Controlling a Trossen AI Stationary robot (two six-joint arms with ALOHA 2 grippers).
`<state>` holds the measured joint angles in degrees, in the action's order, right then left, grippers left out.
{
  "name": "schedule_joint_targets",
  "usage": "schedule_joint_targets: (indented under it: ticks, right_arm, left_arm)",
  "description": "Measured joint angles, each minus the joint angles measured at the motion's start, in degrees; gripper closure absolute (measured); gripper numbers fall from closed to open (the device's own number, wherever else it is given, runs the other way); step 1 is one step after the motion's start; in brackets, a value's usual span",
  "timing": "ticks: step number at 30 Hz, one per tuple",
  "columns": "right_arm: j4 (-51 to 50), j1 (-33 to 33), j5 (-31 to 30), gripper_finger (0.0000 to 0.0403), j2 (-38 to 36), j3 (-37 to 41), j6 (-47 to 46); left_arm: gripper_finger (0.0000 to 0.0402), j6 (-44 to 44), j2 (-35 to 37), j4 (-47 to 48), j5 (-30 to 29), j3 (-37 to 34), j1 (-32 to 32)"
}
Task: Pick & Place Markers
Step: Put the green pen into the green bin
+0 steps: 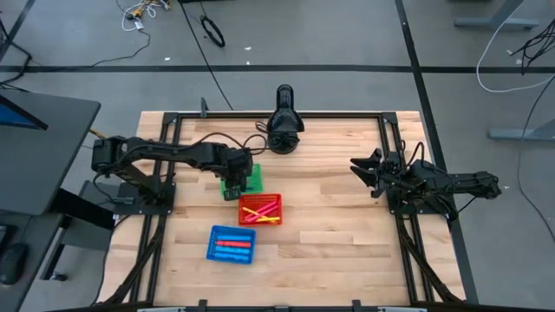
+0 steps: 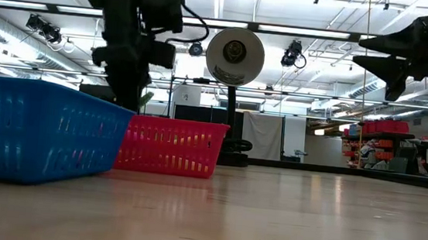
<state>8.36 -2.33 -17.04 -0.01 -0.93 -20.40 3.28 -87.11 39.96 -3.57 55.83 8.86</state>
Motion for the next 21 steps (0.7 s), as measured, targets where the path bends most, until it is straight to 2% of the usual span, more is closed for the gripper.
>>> schedule_joint_targets:
  ticks: [7, 14, 16, 21]
  right_arm:
    - [-0.4, 0.0, 0.0, 0.0237, 0.0, 0.0, -0.3]
    - [-2.2, 0.0, 0.0, 0.0237, 0.0, 0.0, -2.7]
    - [-2.9, 0.0, 0.0, 0.0237, 0.0, 0.0, -3.5]
    - [-3.0, 0.0, 0.0, 0.0237, 0.0, 0.0, -3.7]
  left_arm:
    - [0.0356, 0.4, 0.0, -6.1, 0.5, -4.8, 2.0]
    - [0.0353, 2.0, -0.5, -5.8, 1.9, -4.8, 2.6]
    - [0.0323, 2.0, -0.5, -5.7, 1.9, -4.8, 2.5]
    - [0.022, 1.9, -0.5, -5.5, 1.9, -4.8, 2.5]
